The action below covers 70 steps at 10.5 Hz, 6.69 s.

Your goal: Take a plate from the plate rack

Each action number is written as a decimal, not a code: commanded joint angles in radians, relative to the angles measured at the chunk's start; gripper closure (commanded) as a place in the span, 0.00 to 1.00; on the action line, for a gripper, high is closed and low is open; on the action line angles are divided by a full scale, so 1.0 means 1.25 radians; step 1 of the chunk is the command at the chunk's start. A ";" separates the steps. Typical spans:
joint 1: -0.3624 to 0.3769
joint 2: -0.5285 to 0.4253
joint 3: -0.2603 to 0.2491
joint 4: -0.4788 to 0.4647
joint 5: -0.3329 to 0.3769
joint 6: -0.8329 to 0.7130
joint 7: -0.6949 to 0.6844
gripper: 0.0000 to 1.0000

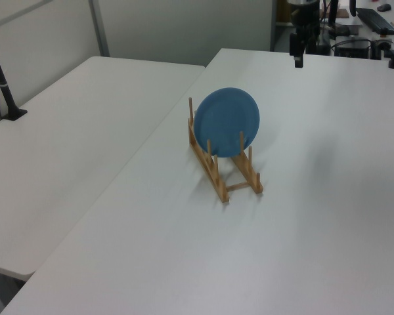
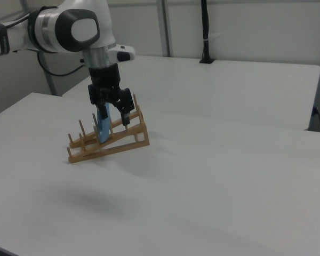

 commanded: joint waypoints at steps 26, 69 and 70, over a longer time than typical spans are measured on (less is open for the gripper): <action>0.226 0.134 0.072 0.041 -0.324 0.332 0.076 0.21; -0.211 0.246 0.049 -0.082 0.204 0.103 -0.438 1.00; -0.204 0.246 0.049 -0.090 0.193 0.113 -0.437 1.00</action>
